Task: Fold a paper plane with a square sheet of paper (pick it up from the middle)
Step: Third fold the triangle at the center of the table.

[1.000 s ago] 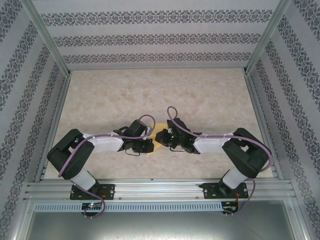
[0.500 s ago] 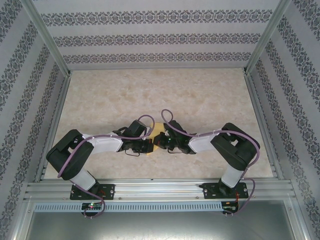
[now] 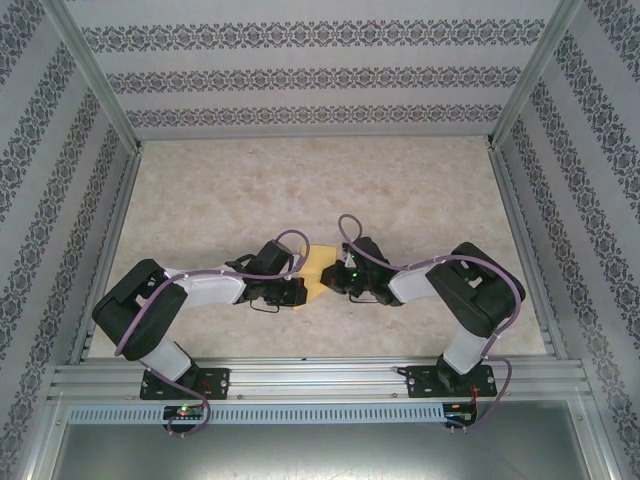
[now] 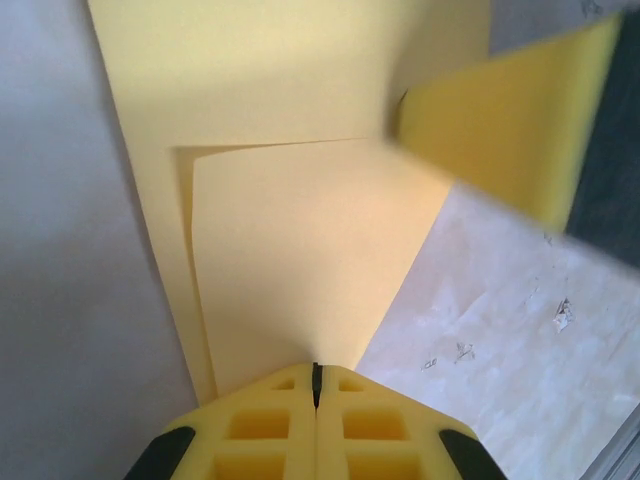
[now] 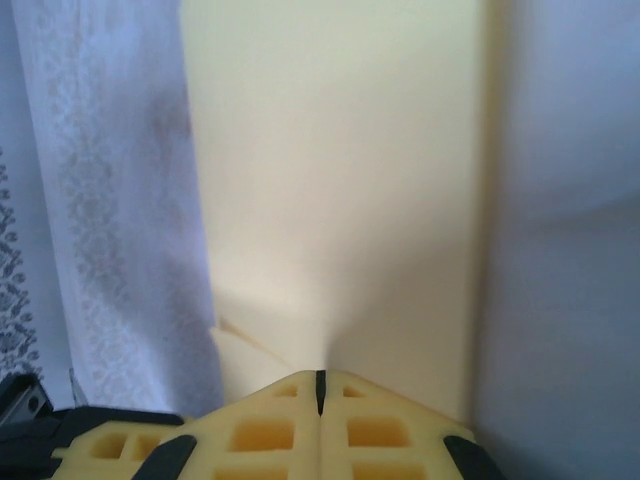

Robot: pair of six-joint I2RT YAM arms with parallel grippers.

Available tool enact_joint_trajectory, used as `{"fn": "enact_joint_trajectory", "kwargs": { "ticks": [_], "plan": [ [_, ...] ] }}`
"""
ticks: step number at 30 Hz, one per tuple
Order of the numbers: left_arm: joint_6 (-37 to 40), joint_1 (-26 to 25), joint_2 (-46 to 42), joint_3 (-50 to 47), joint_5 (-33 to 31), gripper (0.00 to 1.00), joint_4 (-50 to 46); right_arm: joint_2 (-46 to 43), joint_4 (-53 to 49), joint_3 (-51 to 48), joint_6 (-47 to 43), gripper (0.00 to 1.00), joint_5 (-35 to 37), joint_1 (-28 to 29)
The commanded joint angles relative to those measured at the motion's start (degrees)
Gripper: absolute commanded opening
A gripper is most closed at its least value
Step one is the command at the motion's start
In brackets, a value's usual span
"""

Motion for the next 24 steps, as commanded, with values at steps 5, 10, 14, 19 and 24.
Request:
{"fn": "enact_joint_trajectory", "kwargs": {
  "ticks": [5, 10, 14, 19, 24],
  "plan": [
    [1.98, -0.47, 0.88, -2.80, -2.83, 0.00, -7.48, -4.89, -4.49, 0.68, -6.53, 0.07, -3.29, -5.16],
    [2.28, -0.48, 0.73, -2.73, -1.58, 0.00, -6.59, -9.61, -10.96, 4.03, -7.21, 0.07, -0.31, 0.30],
    [2.37, -0.52, 0.50, -2.60, -1.18, 0.00, -6.42, -7.22, -9.87, 5.06, -4.01, 0.06, 0.54, 4.31],
    [2.43, -0.52, -0.06, -2.83, -0.88, 0.00, -6.07, -1.57, -5.37, 5.42, -0.33, 0.04, -0.38, 6.99],
    [2.37, -0.52, -0.07, -2.78, -0.64, 0.00, -6.41, 2.82, -3.52, 4.01, 1.54, 0.02, 1.28, 7.29]
  ]
}}
